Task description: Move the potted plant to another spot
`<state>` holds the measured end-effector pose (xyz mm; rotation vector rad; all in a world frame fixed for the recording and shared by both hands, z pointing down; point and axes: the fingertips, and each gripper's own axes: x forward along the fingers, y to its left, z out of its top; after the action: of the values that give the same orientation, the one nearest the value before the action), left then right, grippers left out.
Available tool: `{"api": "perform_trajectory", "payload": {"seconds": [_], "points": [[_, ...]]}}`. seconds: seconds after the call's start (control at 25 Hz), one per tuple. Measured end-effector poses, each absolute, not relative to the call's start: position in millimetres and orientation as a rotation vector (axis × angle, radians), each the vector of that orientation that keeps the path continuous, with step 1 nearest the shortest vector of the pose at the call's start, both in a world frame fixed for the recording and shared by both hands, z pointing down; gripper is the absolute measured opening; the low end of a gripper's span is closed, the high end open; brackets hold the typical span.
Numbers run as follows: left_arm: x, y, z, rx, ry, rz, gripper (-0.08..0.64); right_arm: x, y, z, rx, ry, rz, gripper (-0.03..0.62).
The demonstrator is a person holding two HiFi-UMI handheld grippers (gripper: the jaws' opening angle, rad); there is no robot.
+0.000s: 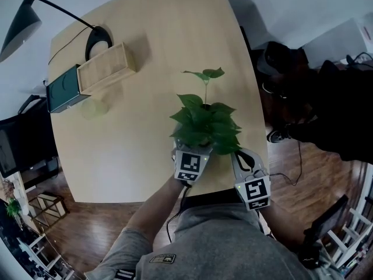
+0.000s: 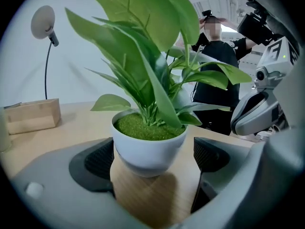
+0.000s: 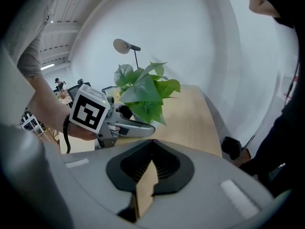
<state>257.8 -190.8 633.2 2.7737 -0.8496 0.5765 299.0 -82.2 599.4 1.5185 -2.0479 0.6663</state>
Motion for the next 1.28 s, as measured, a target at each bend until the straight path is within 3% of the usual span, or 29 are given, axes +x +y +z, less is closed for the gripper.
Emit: {"api": "perform_trajectory", "payload": {"seconds": [0.28,0.48,1.28], "points": [[265.9,-199.7,632.0,2.798,-0.813,0.579,0.516,316.2,-92.1,610.0,1.539,-2.015,0.651,0.006],[263.2,-203.6,632.6,2.792,-0.804,0.575,0.469,322.3,-116.8,619.1,1.536,-2.016,0.604,0.006],[266.4,-191.0,629.4,2.832,-0.748,0.549,0.456,318.3,-170.3,620.0,1.522,-2.081,0.533,0.006]]}}
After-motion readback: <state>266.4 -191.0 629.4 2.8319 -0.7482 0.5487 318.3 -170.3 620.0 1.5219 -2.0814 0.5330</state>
